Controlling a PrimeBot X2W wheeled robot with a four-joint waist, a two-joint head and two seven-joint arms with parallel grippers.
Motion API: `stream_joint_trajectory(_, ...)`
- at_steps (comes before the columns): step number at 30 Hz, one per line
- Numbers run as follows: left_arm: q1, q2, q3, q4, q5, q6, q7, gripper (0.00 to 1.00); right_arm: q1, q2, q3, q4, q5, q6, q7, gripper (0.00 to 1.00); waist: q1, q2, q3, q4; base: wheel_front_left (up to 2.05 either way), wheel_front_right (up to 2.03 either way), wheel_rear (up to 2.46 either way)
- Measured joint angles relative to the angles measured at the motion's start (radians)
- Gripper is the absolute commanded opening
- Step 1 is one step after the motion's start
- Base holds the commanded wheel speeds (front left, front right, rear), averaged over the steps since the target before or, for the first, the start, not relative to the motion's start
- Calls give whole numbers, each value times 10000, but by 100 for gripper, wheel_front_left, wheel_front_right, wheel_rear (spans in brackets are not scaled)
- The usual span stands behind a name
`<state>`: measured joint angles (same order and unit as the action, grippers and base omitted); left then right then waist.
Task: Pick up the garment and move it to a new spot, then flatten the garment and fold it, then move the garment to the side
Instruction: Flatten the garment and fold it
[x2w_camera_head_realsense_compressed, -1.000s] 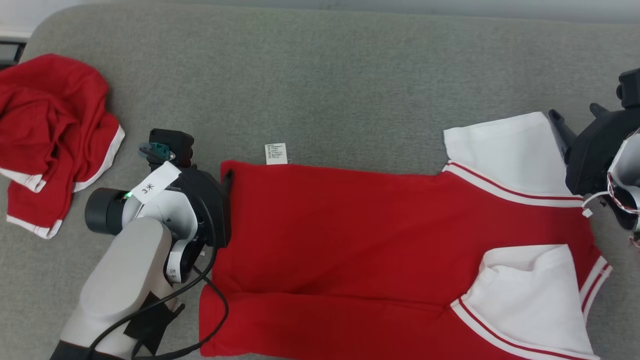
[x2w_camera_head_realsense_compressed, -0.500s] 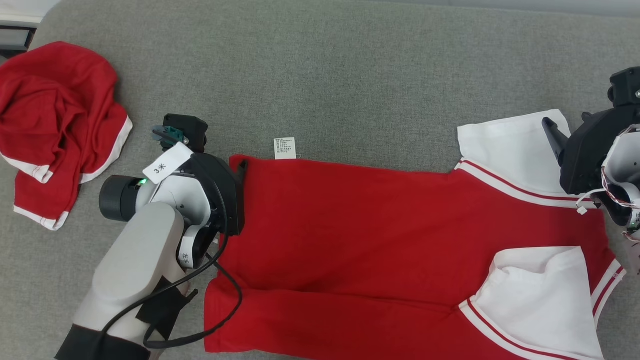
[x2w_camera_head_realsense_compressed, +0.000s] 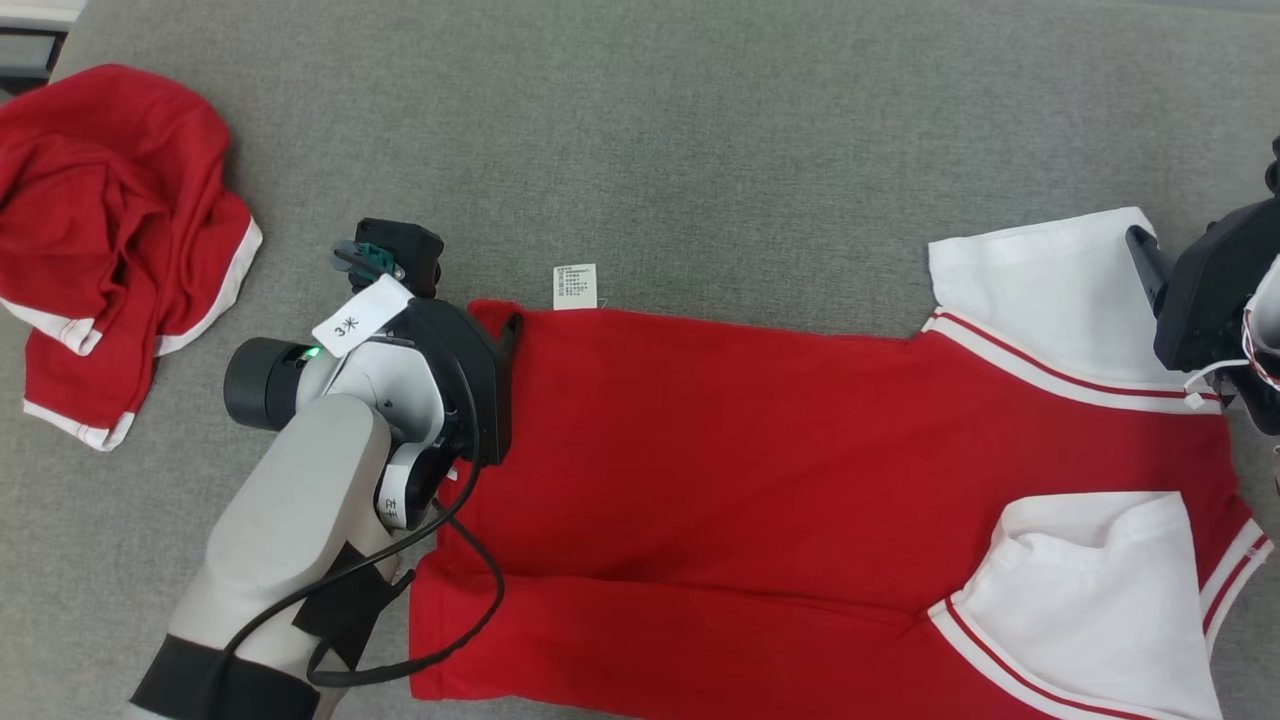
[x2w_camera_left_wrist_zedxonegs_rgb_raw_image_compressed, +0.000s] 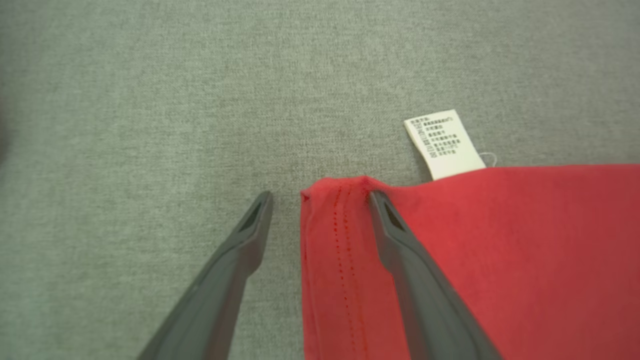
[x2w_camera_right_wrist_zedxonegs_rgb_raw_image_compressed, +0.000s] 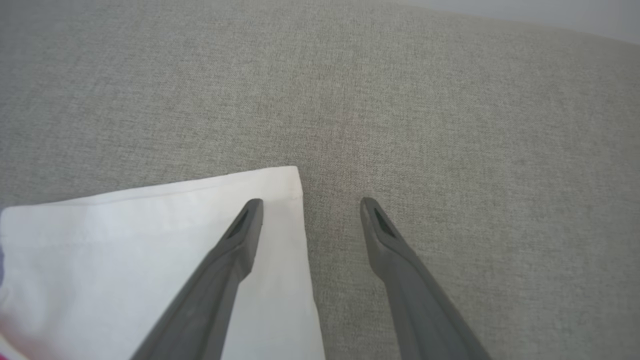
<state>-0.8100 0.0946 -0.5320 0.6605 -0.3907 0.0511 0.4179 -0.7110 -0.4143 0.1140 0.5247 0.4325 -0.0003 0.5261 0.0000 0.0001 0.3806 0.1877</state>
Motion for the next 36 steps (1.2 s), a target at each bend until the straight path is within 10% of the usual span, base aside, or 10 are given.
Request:
stream_joint_trajectory(7,-188,-6,-31,38,2,-102,-2,100,-220,8,-6,265,69,-15,117,91,1,0,183,135,0,0,0)
stream_joint_trajectory(22,-331,-157,-73,236,-61,-268,-82,100,-585,61,-75,798,336,-25,221,32,0,-1,326,338,0,0,0)
stream_joint_trajectory(24,-346,-161,-75,280,-75,-339,-98,84,-611,61,-50,830,336,8,267,16,0,-1,320,347,0,0,0)
stream_joint_trajectory(25,-348,-159,-75,293,-75,-341,-105,49,-617,61,-36,838,336,15,282,0,0,-1,317,347,0,0,0)
stream_joint_trajectory(28,-350,-150,-79,322,-88,-355,-109,3,-619,65,-8,848,336,33,280,0,0,-1,305,337,0,0,0)
stream_joint_trajectory(36,-357,-148,-167,368,-127,-527,-259,0,-624,73,46,966,336,176,217,0,0,0,242,240,0,0,0)
